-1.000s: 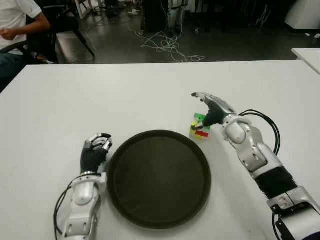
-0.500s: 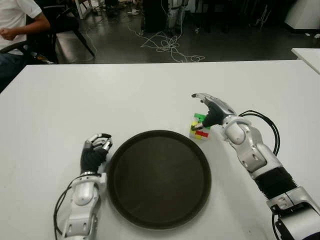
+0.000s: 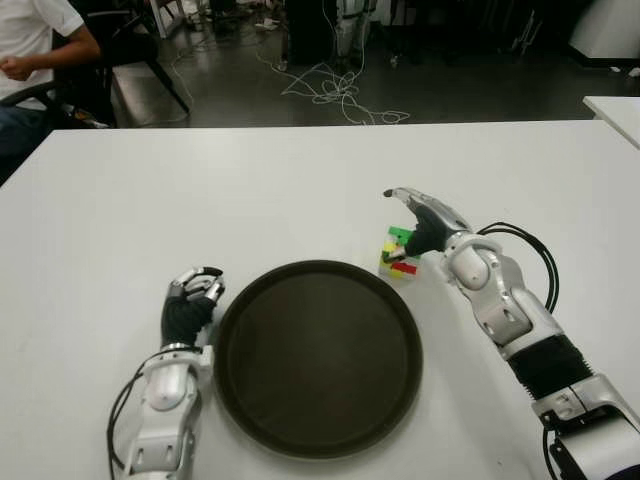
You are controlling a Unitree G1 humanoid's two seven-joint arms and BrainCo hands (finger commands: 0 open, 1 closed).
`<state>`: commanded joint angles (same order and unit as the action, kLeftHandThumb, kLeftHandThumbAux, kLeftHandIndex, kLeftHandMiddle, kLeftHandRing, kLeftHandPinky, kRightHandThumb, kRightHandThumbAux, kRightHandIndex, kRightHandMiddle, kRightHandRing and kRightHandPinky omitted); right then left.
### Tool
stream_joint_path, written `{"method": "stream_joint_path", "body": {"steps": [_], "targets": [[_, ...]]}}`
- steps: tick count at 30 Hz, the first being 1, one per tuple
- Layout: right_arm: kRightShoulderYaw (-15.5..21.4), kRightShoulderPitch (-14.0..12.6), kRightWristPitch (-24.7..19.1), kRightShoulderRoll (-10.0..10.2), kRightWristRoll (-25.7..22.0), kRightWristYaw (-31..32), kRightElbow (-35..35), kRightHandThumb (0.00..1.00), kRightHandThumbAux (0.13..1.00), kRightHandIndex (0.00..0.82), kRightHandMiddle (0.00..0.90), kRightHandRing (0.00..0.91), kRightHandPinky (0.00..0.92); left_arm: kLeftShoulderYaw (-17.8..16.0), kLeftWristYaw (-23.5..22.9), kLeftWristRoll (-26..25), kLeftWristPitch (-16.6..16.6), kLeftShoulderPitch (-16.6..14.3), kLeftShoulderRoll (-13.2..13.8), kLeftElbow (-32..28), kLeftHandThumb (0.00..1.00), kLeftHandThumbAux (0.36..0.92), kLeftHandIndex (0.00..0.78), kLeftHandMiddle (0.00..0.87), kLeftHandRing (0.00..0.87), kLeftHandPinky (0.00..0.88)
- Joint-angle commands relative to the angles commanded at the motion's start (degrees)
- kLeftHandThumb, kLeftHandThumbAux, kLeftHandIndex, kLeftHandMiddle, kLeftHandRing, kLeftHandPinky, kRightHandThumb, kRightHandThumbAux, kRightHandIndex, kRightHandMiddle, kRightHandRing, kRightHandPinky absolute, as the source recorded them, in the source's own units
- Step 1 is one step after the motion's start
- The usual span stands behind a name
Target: Pick up the Rubik's Cube and put it in the plate
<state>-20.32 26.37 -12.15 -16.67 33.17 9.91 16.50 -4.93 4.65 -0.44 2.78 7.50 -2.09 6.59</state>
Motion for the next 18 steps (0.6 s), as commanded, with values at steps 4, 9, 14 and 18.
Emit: {"method": "stream_joint_path", "body": {"steps": [4,9,14,18], "targets": [[-0.1,0.0,-0.3,-0.1,0.0,0.6,-0.2,0.0,0.918,0.053,0.135,0.147,0.151,0.0,-0.2,-0.2,-0.1,0.1,0.0,0.0,0.71,0.704,0.444,0.798,0.811,0.798],[-0.8,0.1,-1.4,-0.6,1.1,1.5,-0.5,0.0,0.921,0.05,0.128,0.138,0.131,-0.1,-0.4,-0.4,-0.6,0.1,0.0,0.2,0.71,0.704,0.444,0.8,0.813,0.8],[-1.3,0.0,-1.8,-1.0,2.0,1.8,-0.5,0.0,0.918,0.051,0.121,0.125,0.112,0.0,-0.4,-0.3,-1.0,0.2,0.1,0.2,0.71,0.705,0.444,0.802,0.814,0.803],[-1.5,-0.3,-1.1,-1.2,2.4,1.2,-0.3,0.0,0.928,0.057,0.129,0.129,0.109,0.1,-0.3,-0.1,-1.0,0.1,0.2,0.3,0.71,0.704,0.444,0.801,0.814,0.8]]}}
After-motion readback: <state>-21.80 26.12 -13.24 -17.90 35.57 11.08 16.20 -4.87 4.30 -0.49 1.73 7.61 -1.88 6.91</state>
